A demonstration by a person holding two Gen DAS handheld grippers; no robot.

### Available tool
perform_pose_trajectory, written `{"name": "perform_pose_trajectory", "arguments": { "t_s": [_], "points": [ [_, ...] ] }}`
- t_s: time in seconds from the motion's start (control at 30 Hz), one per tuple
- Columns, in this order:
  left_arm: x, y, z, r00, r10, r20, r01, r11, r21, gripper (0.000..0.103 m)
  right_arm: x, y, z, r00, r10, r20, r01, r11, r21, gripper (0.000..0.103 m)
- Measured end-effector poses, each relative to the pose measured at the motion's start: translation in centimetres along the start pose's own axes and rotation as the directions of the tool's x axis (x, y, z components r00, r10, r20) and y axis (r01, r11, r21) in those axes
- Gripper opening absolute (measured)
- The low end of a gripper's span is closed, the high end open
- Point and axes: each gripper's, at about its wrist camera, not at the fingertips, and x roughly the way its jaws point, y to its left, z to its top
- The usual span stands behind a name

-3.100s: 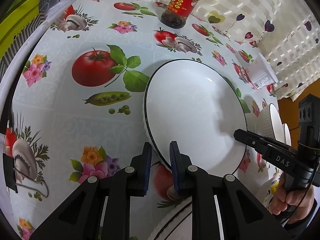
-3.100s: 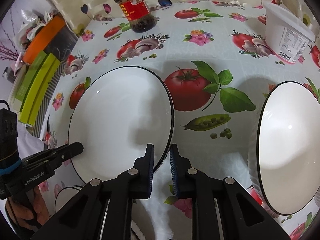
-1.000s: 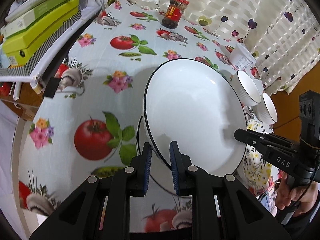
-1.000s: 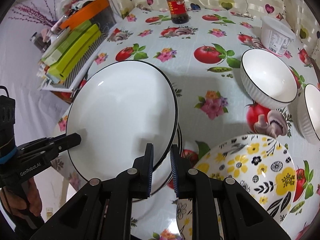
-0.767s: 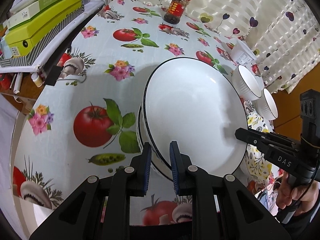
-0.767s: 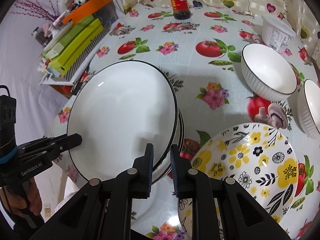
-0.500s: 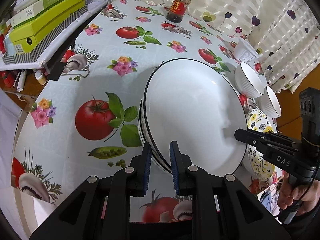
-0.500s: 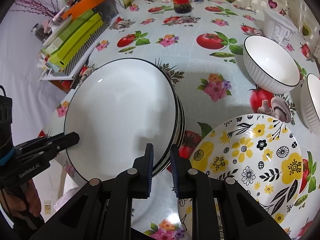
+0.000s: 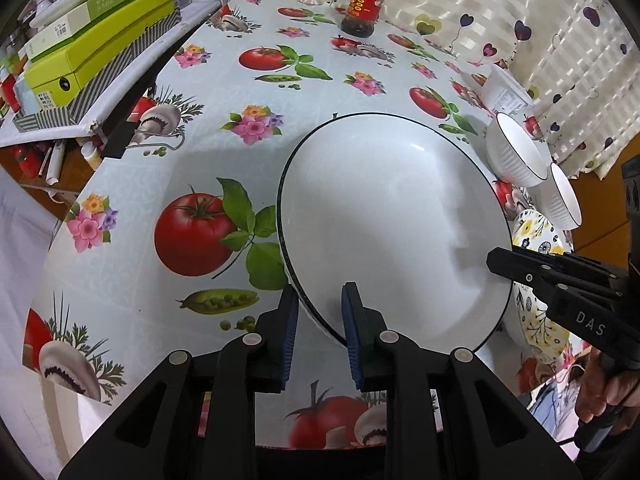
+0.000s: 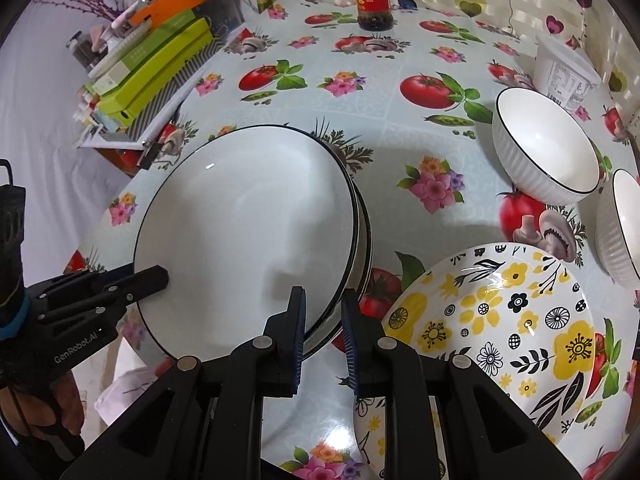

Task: Organize plates and bowls
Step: 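Open the right tool and withdraw it toward the floral plate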

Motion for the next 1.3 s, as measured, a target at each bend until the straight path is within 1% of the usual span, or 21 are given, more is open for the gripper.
{"name": "perform_pose_trajectory", "arguments": {
  "t_s": [0.17, 0.33, 0.53, 0.57, 0.6, 0.67, 0.77, 0.83, 0.93, 0.97, 1.0, 1.03, 1.1, 1.2, 1.3],
  "points": [
    [0.0, -0.1, -0.1, 1.0, -0.003, 0.009, 0.003, 1.0, 0.003, 0.023, 0.0, 0.1, 0.0, 1.0, -0.014, 0.006, 0.015, 1.0, -0.01, 0.017],
    [-0.1, -0.2, -0.2, 1.0, -0.012, 0.019, 0.012, 1.0, 0.003, 0.025, 0.0, 0.6, -0.3, 0.997, -0.066, 0.026, 0.068, 0.997, -0.047, 0.018],
    [-0.1, 0.3, -0.4, 0.999, -0.042, 0.033, 0.043, 0.999, -0.006, 0.027, -0.3, 0.7, -0.3, 0.997, -0.058, 0.047, 0.06, 0.997, -0.054, 0.018],
    [-0.2, 0.6, -0.5, 0.997, -0.06, 0.043, 0.061, 0.998, -0.013, 0.027, -0.3, 0.7, -0.3, 0.997, -0.052, 0.049, 0.055, 0.997, -0.053, 0.018],
    [-0.5, 0.7, -0.6, 0.996, -0.062, 0.059, 0.063, 0.998, -0.015, 0.027, -0.4, 0.7, -0.3, 0.997, -0.048, 0.054, 0.051, 0.997, -0.053, 0.018],
    [-1.4, 1.2, -0.5, 0.993, -0.032, 0.116, 0.035, 0.999, -0.025, 0.027, -0.6, 0.6, -0.4, 0.996, -0.054, 0.07, 0.057, 0.997, -0.051, 0.018],
    [-2.3, 1.9, 0.0, 0.984, -0.044, 0.174, 0.051, 0.998, -0.04, 0.027, -1.1, 0.3, -0.3, 0.993, -0.054, 0.103, 0.058, 0.997, -0.042, 0.018],
    [-2.5, 2.0, 0.4, 0.98, -0.035, 0.196, 0.043, 0.998, -0.037, 0.027, -1.1, 0.0, -0.3, 0.992, -0.055, 0.112, 0.06, 0.997, -0.04, 0.016],
    [-2.0, 2.1, 1.0, 0.979, -0.036, 0.2, 0.044, 0.998, -0.036, 0.026, -0.6, -0.3, -0.2, 0.993, -0.045, 0.106, 0.048, 0.999, -0.025, 0.013],
    [-1.7, 2.1, 1.1, 0.979, -0.038, 0.198, 0.045, 0.998, -0.034, 0.024, -0.6, -0.3, -0.2, 0.993, -0.044, 0.107, 0.046, 0.999, -0.024, 0.011],
    [-1.4, 2.0, 1.1, 0.981, -0.04, 0.192, 0.046, 0.998, -0.029, 0.018, -0.5, -0.3, -0.2, 0.993, -0.041, 0.107, 0.044, 0.999, -0.025, 0.006],
    [-1.1, 1.9, 1.1, 0.982, -0.04, 0.184, 0.046, 0.999, -0.024, 0.017, -0.4, -0.3, -0.3, 0.994, -0.038, 0.107, 0.041, 0.999, -0.028, 0.004],
    [-0.7, 1.5, 1.0, 0.983, -0.02, 0.182, 0.022, 1.0, -0.009, 0.017, -0.4, -0.2, -0.3, 0.993, -0.035, 0.109, 0.04, 0.999, -0.037, 0.002],
    [-0.5, 1.2, 0.9, 0.983, -0.006, 0.186, 0.005, 1.0, 0.008, 0.017, -0.4, -0.2, -0.2, 0.993, -0.031, 0.116, 0.036, 0.998, -0.043, 0.002],
    [-0.2, 0.7, 0.8, 0.983, 0.016, 0.185, -0.023, 0.999, 0.036, 0.017, -0.3, -0.1, 0.1, 0.994, 0.005, 0.108, 0.0, 0.999, -0.042, 0.002]
  ]
}}
